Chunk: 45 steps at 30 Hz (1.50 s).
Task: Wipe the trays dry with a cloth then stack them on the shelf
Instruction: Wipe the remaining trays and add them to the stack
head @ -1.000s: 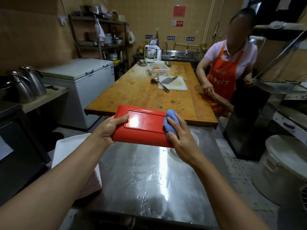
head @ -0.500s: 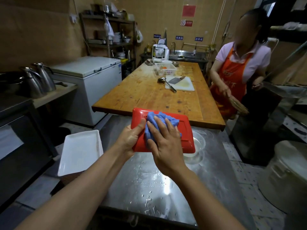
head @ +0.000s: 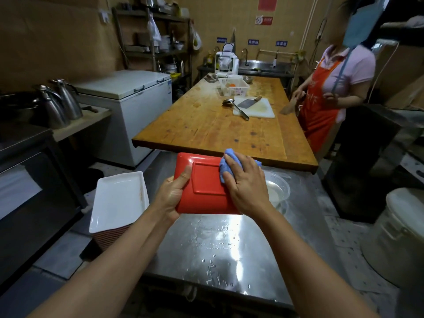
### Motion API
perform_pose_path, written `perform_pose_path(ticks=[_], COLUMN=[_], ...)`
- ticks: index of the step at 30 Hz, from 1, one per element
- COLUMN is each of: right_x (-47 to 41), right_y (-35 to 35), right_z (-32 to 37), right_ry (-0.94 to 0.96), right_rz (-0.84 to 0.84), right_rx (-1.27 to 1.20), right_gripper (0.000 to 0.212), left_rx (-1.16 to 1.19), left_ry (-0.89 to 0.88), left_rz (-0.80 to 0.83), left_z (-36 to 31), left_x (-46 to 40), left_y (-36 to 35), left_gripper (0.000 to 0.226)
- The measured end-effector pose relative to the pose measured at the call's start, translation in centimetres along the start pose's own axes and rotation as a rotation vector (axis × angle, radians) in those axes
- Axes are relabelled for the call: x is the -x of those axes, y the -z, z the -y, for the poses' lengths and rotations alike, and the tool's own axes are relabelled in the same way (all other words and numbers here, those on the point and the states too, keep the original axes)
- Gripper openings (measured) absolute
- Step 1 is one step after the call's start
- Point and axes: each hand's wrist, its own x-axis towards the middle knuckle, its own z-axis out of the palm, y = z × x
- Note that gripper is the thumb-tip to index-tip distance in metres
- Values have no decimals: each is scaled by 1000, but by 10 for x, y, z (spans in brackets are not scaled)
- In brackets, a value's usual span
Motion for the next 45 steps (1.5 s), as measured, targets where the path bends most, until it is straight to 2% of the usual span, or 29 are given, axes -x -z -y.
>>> perform_pose_path(ticks=[5,10,16,20,24,28,32,39,42,45], right_x=[15,39,56,70,89,105,117,130,119,99], right_y=[-5,-12,-12,-17,-24,-38,-59,-88,-82,-69], right_z=[-18,-29,-47,-69,-90,-105,-121,-134,-128,-110], right_ry=[-257,-314,-532,-653,-732,-661,-623,-578,-549,-533], right_rz=[47,-27,-116,-91,13,142,284,619,539,472], right_rx=[-378,-485,-878,-742,-654,-369,-159,-56,-79,-180], right_gripper=[47,39,14,8,26,24,36,55,53,51], left_rx=[53,82,67,-28,-112,-189,-178,-163,-165,-289], left_ry=[64,120,154,97,34,20,52,72,56,-41], left_rz=[4,15,9,-26,-95,-162,-223,-278,-269,-263], left_z=[1,9,19,25,35,51,65,77,74,68], left_x=[-3,-7,-14,-14,-15,-12,-7,1,5,10], left_y=[11,15,15,14,14,17,21,30,29,23], left_gripper=[45,50,33,21,18,12,9,10,9,4])
